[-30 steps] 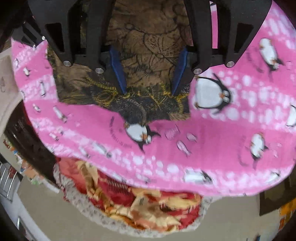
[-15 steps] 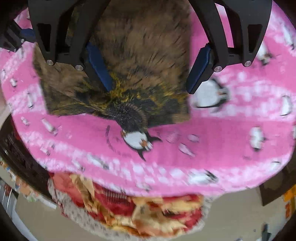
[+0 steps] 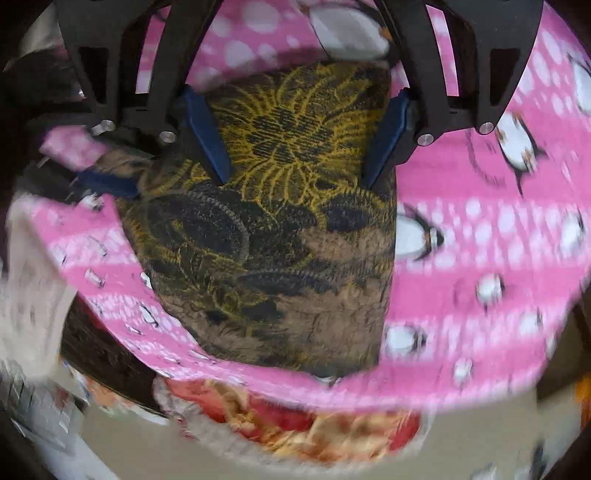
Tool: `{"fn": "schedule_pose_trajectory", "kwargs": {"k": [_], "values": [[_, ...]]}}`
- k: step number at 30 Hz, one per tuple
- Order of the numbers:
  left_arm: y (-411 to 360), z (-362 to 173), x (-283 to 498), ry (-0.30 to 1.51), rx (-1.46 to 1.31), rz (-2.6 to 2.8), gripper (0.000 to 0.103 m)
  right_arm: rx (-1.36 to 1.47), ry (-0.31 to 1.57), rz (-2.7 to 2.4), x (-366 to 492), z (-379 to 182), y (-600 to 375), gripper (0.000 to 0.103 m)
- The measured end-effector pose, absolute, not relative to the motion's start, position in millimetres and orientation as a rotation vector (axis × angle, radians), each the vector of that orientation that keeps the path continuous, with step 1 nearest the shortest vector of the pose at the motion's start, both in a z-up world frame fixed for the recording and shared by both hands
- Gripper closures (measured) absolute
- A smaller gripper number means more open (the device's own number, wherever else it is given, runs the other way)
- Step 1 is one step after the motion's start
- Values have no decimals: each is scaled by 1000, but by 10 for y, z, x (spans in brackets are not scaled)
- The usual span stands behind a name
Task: Fold small clothes
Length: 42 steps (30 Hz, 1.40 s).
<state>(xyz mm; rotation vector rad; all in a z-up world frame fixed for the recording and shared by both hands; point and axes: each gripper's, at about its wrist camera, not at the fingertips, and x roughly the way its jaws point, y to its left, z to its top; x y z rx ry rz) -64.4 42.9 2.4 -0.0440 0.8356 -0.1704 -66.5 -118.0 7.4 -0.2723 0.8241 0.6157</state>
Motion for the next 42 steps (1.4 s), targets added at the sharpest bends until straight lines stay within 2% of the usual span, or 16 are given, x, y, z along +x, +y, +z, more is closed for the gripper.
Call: {"fn": "schedule_pose_trajectory", "kwargs": {"k": [4, 23, 26, 31, 33, 37, 42], "values": [[410, 25, -628, 834, -75, -147, 23, -342, 798, 589, -735, 43, -1094, 62], [435, 12, -680, 797, -85, -148, 22, -334, 753, 603, -789, 59, -1114, 58], [437, 10, -681, 797, -85, -147, 22, -298, 780, 645, -748, 88, -1135, 48], [444, 19, -691, 796, -84, -146, 22, -241, 826, 730, -744, 105, -1108, 13], [445, 18, -692, 796, -85, -146, 22, -257, 834, 745, -770, 101, -1061, 5], [455, 27, -704, 796, -93, -156, 20, -222, 851, 768, -752, 99, -1070, 0], [407, 33, -677, 806, -73, -172, 12, -146, 880, 802, -683, 79, -1133, 0]]}}
